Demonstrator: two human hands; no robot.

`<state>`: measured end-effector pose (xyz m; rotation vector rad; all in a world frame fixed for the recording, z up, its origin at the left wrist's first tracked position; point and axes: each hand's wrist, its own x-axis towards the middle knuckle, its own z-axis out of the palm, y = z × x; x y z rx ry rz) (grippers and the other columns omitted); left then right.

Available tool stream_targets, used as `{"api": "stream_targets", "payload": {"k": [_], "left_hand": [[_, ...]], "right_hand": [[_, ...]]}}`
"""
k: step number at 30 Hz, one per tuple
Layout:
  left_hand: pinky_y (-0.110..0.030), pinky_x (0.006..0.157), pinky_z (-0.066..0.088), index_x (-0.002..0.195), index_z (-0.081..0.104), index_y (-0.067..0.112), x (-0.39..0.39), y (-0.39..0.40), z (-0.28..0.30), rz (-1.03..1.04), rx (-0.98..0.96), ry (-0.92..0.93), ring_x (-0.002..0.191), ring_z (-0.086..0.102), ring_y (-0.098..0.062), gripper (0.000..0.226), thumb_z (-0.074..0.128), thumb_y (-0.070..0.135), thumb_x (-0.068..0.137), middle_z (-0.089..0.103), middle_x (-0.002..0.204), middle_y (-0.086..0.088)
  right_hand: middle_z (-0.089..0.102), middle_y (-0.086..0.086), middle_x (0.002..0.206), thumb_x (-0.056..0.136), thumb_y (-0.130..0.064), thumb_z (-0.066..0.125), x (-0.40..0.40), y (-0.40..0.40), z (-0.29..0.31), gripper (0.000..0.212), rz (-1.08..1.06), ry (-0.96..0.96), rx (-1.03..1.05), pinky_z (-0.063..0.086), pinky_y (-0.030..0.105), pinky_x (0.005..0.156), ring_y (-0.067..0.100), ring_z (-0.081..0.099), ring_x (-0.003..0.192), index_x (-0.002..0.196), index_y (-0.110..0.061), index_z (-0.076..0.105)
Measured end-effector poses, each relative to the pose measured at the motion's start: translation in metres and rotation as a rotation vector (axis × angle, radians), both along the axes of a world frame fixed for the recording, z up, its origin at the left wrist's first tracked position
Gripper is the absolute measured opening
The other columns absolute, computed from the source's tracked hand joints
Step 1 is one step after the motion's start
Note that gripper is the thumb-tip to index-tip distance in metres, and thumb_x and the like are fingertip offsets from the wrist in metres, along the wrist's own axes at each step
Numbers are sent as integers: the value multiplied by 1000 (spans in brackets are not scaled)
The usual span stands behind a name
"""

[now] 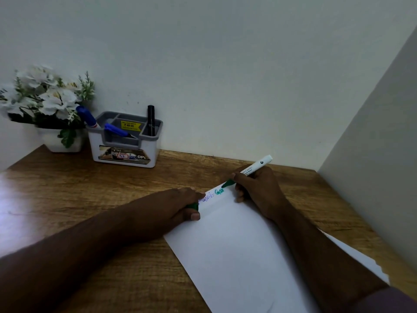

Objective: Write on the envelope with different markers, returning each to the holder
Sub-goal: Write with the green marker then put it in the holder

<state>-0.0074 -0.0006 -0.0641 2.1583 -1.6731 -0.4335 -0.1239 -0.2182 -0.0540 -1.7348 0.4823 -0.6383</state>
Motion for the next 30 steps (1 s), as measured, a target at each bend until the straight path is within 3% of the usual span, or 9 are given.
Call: {"api": "stream_targets", "payload": {"k": [7,12,16,19,22,26,30], "left_hand": [[-9,93,19,143,23,37,0,1,0,-1,-17,-12,129,30,-1,54,33,52,93,32,150,9],[-12,93,20,143,23,38,0,1,0,-5,-19,-8,126,31,1,53,34,52,94,33,149,10],[-4,87,21,143,24,39,2,0,-2,-6,-33,-12,116,30,8,53,34,53,93,36,147,11],[4,79,19,142,24,40,3,-1,-3,-9,-39,-13,111,30,11,52,35,53,93,37,146,11],[-3,85,20,142,24,40,4,-1,-5,-9,-39,-20,116,31,8,52,35,53,93,36,147,10],[-13,94,19,143,22,40,4,-2,-5,-9,-20,-11,129,30,-1,55,33,55,92,32,150,10],[-13,94,21,143,23,39,4,0,-5,-19,-35,-4,126,31,0,54,34,54,92,33,150,10]], "right_hand": [[52,10,54,81,-1,67,1,-1,1,11,-71,-5,24,57,32,46,11,56,38,74,7,65],[52,11,57,83,-1,66,1,0,2,15,-56,8,25,57,32,46,10,53,39,68,-4,69],[52,14,64,84,0,64,0,1,4,10,-83,4,6,58,33,47,10,60,43,79,9,64],[59,8,58,85,-3,67,-2,6,4,14,-26,8,-66,55,27,44,7,59,42,71,-5,69],[60,-3,46,84,-7,69,-4,11,1,20,80,49,-185,50,25,41,9,54,38,65,-14,69],[64,4,58,83,-7,65,-2,5,2,12,-157,13,-159,58,37,44,13,64,44,71,-5,65],[61,-4,49,84,-9,64,-2,4,3,21,-114,-27,-74,59,39,45,16,60,39,64,-13,67]]}}
